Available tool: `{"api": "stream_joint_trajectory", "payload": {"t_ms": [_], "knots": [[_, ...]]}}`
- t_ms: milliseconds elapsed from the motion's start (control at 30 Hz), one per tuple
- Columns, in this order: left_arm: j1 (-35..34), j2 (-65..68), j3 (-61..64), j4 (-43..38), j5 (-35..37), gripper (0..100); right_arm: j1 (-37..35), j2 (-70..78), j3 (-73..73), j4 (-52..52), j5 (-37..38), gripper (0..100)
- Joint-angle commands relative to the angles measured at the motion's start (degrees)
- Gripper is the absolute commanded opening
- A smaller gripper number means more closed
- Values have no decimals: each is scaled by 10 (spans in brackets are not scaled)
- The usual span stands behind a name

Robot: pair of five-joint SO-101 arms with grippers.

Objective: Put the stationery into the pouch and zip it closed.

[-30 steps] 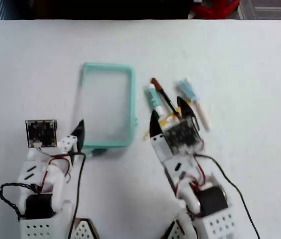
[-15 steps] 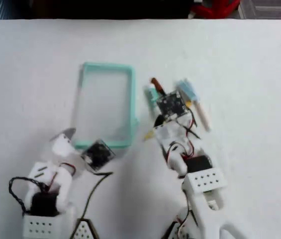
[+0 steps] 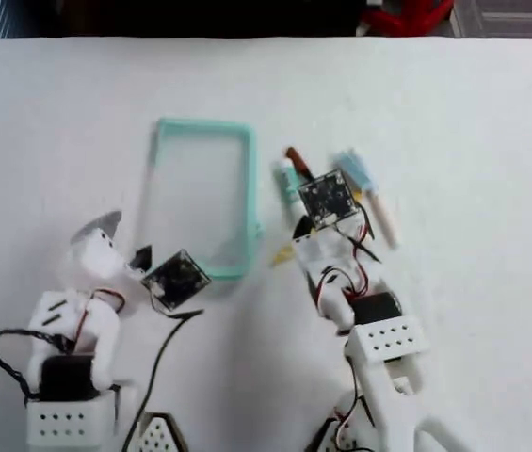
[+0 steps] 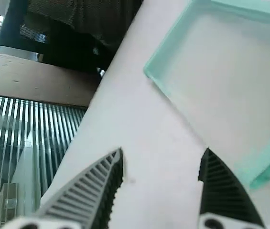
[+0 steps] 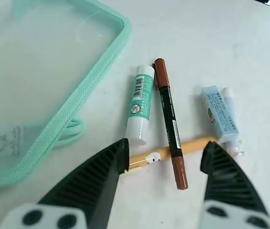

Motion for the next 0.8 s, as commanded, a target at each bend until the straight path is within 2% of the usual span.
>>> {"api": "stream_joint_trajectory", "payload": {"t_ms": [0, 100, 267, 633, 767], "knots": [[20, 140, -57, 4, -11, 260, 6, 0, -4, -14, -5, 248], [32, 246, -85, -4, 2, 260, 32, 0, -6, -17, -17, 248], [71, 349, -92, -25, 3, 292, 107, 1, -7, -43, -101, 248], [68, 354, 0, -207, 3, 294, 109, 1, -7, -43, -103, 248], [69, 350, 17, -232, 7, 289, 97, 1, -5, -42, -101, 248]]}}
